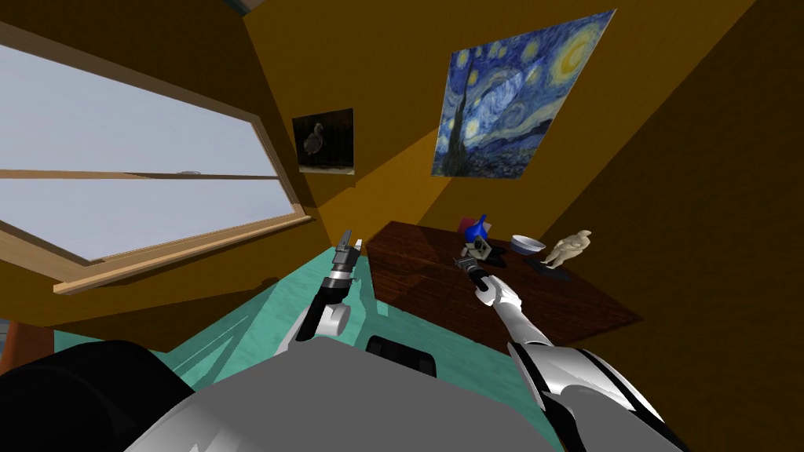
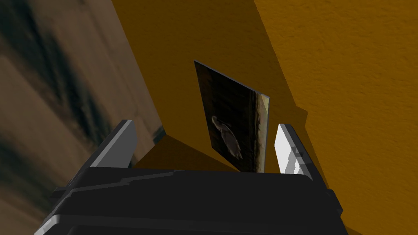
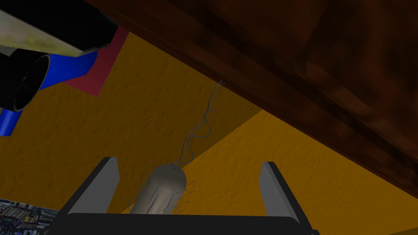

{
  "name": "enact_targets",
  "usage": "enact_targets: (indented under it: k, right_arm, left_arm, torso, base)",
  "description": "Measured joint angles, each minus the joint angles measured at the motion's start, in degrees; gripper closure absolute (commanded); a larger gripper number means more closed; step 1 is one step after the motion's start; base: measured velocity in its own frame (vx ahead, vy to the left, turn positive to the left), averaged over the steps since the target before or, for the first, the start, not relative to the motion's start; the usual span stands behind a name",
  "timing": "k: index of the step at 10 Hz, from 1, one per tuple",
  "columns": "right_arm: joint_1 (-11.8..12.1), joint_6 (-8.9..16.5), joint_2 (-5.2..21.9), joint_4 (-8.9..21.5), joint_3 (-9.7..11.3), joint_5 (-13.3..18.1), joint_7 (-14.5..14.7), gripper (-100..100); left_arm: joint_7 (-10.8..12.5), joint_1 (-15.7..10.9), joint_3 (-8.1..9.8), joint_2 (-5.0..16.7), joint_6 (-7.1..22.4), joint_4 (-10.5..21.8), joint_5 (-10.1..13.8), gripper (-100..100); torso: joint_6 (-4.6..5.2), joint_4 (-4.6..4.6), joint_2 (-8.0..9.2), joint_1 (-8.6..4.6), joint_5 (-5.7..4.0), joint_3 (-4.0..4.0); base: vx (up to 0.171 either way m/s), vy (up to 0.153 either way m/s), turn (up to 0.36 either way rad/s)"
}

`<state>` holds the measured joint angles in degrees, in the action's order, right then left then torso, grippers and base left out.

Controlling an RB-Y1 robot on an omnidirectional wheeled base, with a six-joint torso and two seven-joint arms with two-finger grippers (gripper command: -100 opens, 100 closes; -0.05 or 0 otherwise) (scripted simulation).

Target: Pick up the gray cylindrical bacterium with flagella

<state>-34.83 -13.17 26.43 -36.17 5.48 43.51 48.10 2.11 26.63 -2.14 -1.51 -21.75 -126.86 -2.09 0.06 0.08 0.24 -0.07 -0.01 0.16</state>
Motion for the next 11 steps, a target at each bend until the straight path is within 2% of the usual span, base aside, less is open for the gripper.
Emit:
enact_targets:
  k: [1, 5, 6, 7, 8, 9, 11]
  right_arm:
    - [-0.13, 0.10, 0.05, 0.05, 0.09, -0.01, -0.16, 100]
    - [-0.21, 0.13, 0.19, -0.01, 0.01, 0.00, -0.11, 100]
    - [-0.21, 0.13, 0.19, -0.01, 0.02, 0.01, -0.10, 0]
    - [-0.21, 0.13, 0.19, -0.01, 0.02, 0.01, -0.10, 100]
    - [1.03, -0.33, 0.79, -0.53, -0.79, -0.09, -0.33, 100]
    - [3.38, 0.37, 2.09, -3.32, 0.32, -0.12, -2.17, 100]
    - [6.74, 0.63, 3.00, -7.56, -0.16, -0.18, -3.34, 100]
  left_arm:
    - [0.00, 0.00, 0.00, 0.00, 0.00, 0.00, 0.00, 0]
    - [0.00, 0.01, 0.00, 0.00, 0.00, 0.00, 0.00, 0]
    - [0.00, 0.01, 0.00, 0.00, 0.00, 0.00, 0.00, 0]
    - [0.00, 0.01, 0.00, 0.00, 0.00, 0.00, 0.00, 0]
    - [0.00, 0.02, 0.00, 0.00, 0.00, 0.00, 0.00, 0]
    - [0.00, 0.02, 0.00, 0.00, 0.00, -0.01, 0.00, 0]
    - [0.00, 0.02, -0.01, -0.01, 0.00, 0.00, 0.00, 0]
  torso:
    - [0.00, -0.04, -0.13, 0.05, 0.00, -0.08]
    - [-0.07, -0.18, -0.31, 0.12, -0.05, -0.24]
    - [-0.07, -0.18, -0.31, 0.11, -0.06, -0.24]
    - [-0.07, -0.18, -0.32, 0.11, -0.06, -0.24]
    - [0.03, -0.21, -0.62, 0.17, -0.03, -0.39]
    - [-0.01, -0.28, -0.75, 0.22, -0.04, -0.49]
    - [0.00, -0.23, -0.70, 0.28, -0.03, -0.44]
  base:
    - [0.000, 0.000, 0.000]
    - [0.000, -0.002, -0.003]
    - [0.000, 0.000, 0.000]
    - [0.112, 0.041, -0.033]
    - [0.142, 0.060, -0.051]
    - [0.064, 0.041, -0.019]
    - [0.105, 0.060, -0.031]
